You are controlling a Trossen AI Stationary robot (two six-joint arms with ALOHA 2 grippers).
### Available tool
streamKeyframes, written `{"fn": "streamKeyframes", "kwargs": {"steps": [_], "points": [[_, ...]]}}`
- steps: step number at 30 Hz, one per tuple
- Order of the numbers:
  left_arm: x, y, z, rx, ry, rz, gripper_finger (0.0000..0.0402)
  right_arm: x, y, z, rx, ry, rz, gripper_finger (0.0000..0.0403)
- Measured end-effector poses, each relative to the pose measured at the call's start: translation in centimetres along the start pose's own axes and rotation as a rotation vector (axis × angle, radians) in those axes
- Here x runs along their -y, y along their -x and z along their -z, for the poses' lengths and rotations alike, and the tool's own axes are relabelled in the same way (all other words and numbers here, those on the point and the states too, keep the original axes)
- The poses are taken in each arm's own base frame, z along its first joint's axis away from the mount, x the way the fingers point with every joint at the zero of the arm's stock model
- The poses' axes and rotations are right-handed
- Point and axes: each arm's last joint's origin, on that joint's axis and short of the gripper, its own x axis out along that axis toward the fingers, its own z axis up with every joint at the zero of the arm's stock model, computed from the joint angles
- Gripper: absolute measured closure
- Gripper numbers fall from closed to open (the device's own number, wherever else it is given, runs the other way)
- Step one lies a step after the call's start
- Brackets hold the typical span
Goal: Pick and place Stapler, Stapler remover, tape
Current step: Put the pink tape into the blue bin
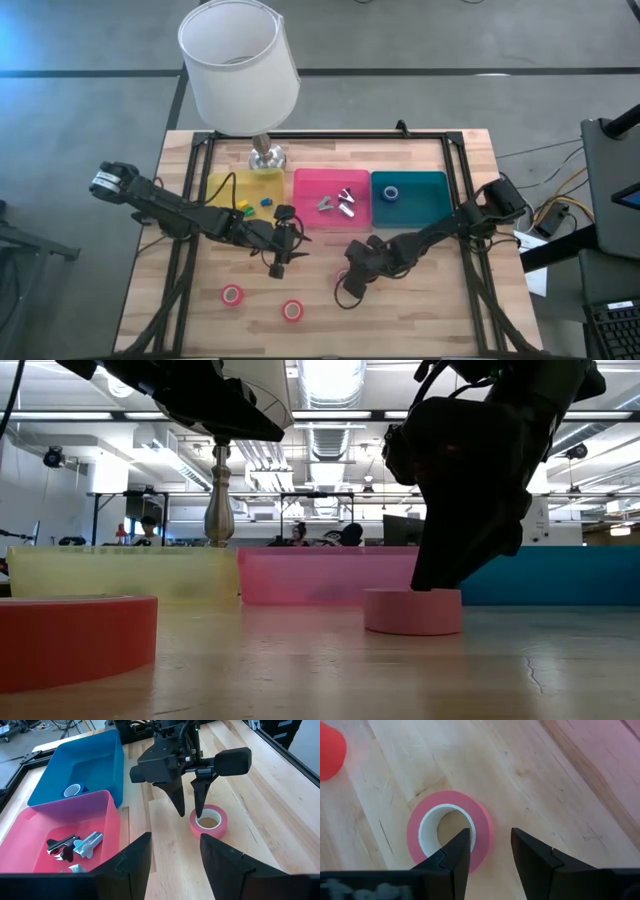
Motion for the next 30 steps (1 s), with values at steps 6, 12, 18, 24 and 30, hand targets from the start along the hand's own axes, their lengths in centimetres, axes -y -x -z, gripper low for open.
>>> {"fn": "streamKeyframes", "kwargs": {"steps": [6, 12, 18, 24, 30], "points": [[0.0, 0.0, 0.0, 0.000, 0.007, 0.000, 0.0229, 0.5, -0.2, -0.4, -0.003, -0.014, 0.016, 0.0275], [0.0, 0.0, 0.0, 0.000, 0.021, 0.000, 0.0229, 0.7, -0.2, -0.7, -0.001, 0.006, 0.019, 0.0307], [0.0, 0.0, 0.0, 0.000, 0.024, 0.000, 0.0229, 1.0, -0.3, -0.9, -0.008, 0.019, 0.022, 0.0356], [0.0, 0.0, 0.0, -0.001, 0.035, 0.000, 0.0229, 1.1, -0.4, -1.0, -0.061, 0.032, -0.016, 0.0387], [0.0, 0.0, 0.0, -0.001, 0.049, 0.000, 0.0229, 1.1, 0.1, -1.3, -0.059, 0.041, -0.033, 0.0395]]}}
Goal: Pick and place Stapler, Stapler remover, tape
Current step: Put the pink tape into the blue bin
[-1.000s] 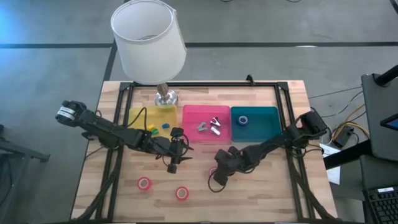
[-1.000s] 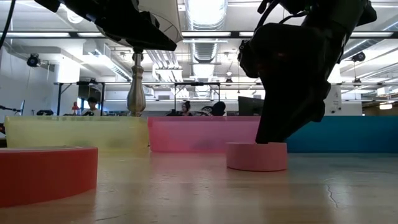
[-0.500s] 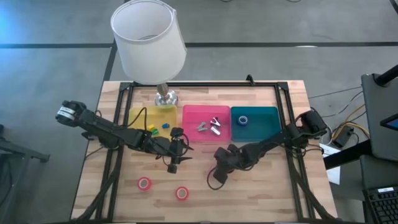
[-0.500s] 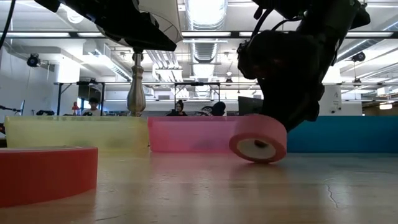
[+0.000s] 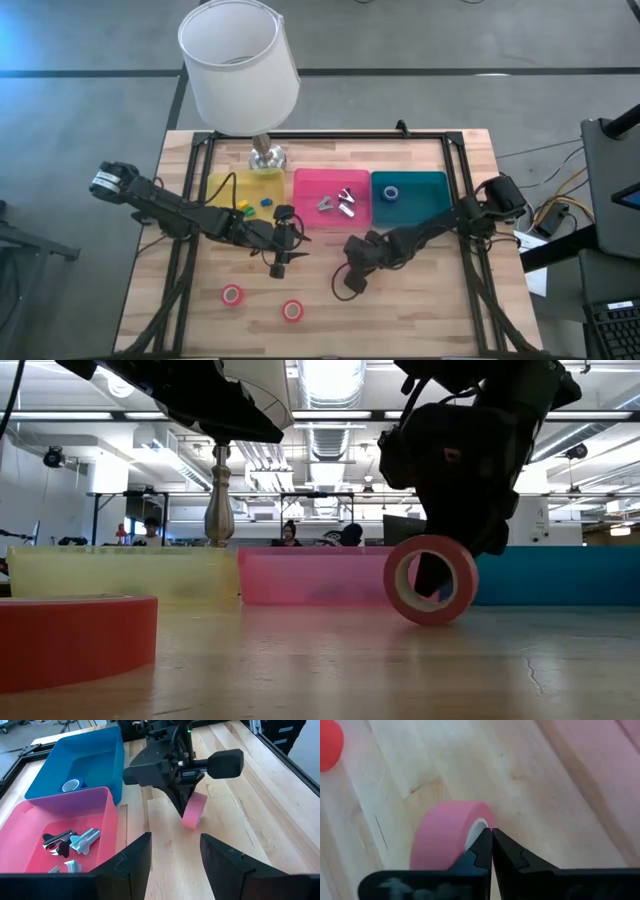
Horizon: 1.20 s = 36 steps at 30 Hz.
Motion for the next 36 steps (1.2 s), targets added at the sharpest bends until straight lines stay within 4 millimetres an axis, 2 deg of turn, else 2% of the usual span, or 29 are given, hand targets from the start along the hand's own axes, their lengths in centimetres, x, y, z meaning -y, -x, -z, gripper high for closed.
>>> {"fn": "streamKeyframes", "kwargs": {"steps": [8, 25, 36], "points": [[0.0, 0.0, 0.0, -0.002, 0.026, 0.000, 0.0229, -0.8, 1.0, -1.1, 0.035, 0.083, -0.040, 0.0395], [0.0, 0.0, 0.1, -0.009, 0.056, 0.001, 0.0229, -1.0, 1.0, -1.1, -0.003, 0.177, -0.083, 0.0394], [0.0, 0.0, 0.1, -0.008, 0.056, 0.001, 0.0229, -0.6, 0.9, -1.7, 0.040, 0.234, -0.056, 0.0394]]}}
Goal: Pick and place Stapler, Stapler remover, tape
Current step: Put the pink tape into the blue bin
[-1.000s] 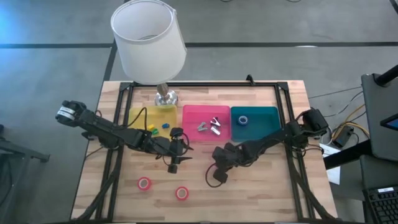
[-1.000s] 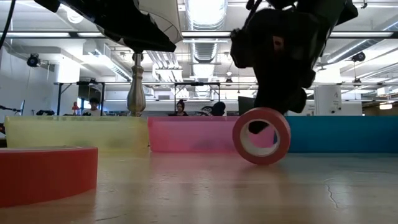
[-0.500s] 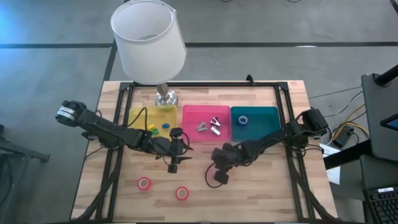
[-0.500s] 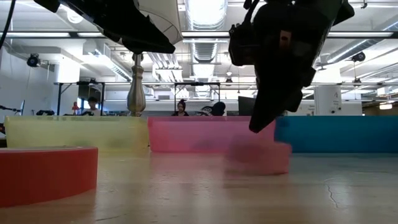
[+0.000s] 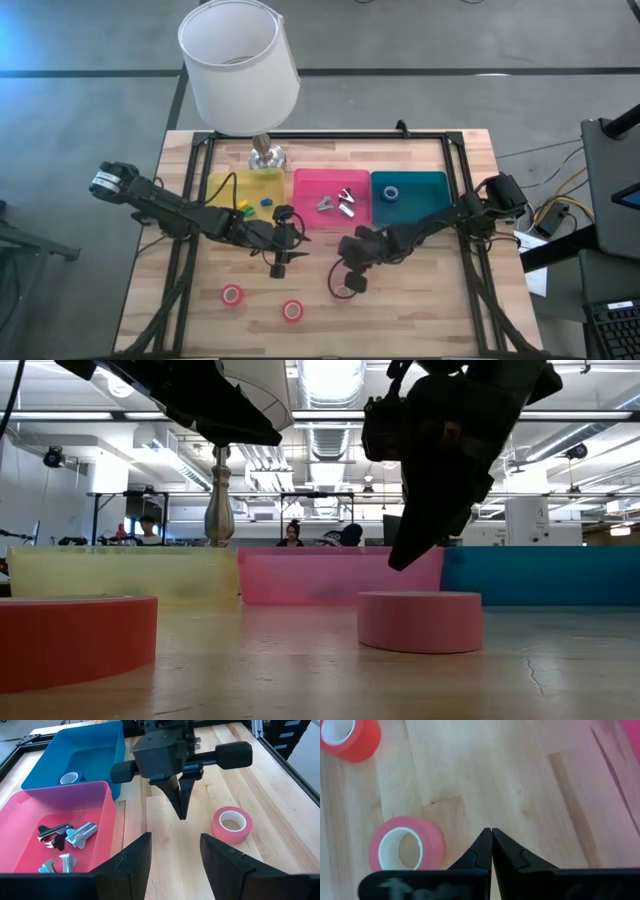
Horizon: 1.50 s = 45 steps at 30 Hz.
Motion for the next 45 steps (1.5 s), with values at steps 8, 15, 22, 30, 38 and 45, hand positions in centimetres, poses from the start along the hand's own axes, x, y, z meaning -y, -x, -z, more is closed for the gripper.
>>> {"fn": "streamKeyframes", "kwargs": {"steps": [8, 15, 22, 30, 38, 45], "points": [[0.0, 0.0, 0.0, 0.001, 0.000, 0.000, 0.0229, 0.1, 0.0, -0.4, 0.036, 0.042, 0.006, 0.0394], [0.0, 0.0, 0.0, 0.001, 0.000, 0.000, 0.0229, -0.2, 0.1, -0.4, -0.001, 0.087, -0.066, 0.0391], [0.0, 0.0, 0.1, -0.011, -0.003, 0.016, 0.0229, -0.9, 0.6, -1.4, 0.022, 0.134, -0.089, 0.0353], [0.7, 0.4, 1.1, -0.172, -0.058, 0.157, 0.0229, -2.1, 1.0, -1.2, 0.002, 0.106, -0.152, 0.0290], [2.9, 1.8, 2.0, -0.352, -0.094, 0.274, 0.0229, -4.3, 0.9, 1.4, 0.020, 0.123, -0.103, 0.0255], [3.8, 2.2, 2.4, -0.372, -0.077, 0.300, 0.0229, -4.7, -1.5, 2.5, 0.017, 0.102, -0.056, 0.0243]]}}
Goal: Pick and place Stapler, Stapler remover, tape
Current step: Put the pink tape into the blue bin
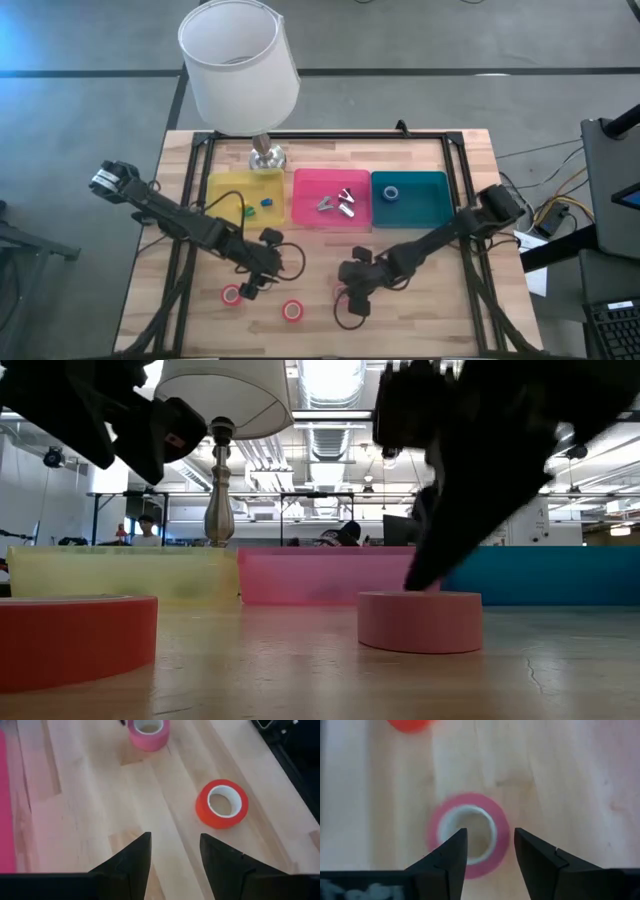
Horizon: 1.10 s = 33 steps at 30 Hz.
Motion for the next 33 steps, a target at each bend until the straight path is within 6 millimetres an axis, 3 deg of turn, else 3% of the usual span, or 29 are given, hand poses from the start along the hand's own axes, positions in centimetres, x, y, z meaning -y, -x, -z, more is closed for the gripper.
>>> {"fn": "streamKeyframes", "kwargs": {"steps": [10, 16, 20, 23, 33], "points": [[0.1, 0.0, 0.0, -0.001, -0.001, -0.001, 0.0229, 0.2, -2.9, 0.5, -0.034, 0.016, 0.061, 0.0257], [0.0, 0.0, 0.0, -0.001, 0.015, -0.007, 0.0229, 0.2, -2.6, 0.2, -0.045, 0.036, 0.056, 0.0315], [0.0, 0.0, 0.0, 0.002, 0.016, -0.007, 0.0229, 0.9, -1.4, 0.3, -0.101, 0.041, 0.100, 0.0363], [0.0, 0.0, 0.0, 0.004, 0.021, -0.007, 0.0229, 1.6, 0.2, 0.1, -0.149, 0.022, 0.145, 0.0365], [0.0, 0.0, -0.1, 0.019, 0.024, -0.013, 0.0229, 4.6, 9.2, -0.2, -0.138, -0.054, 0.511, 0.0357]]}}
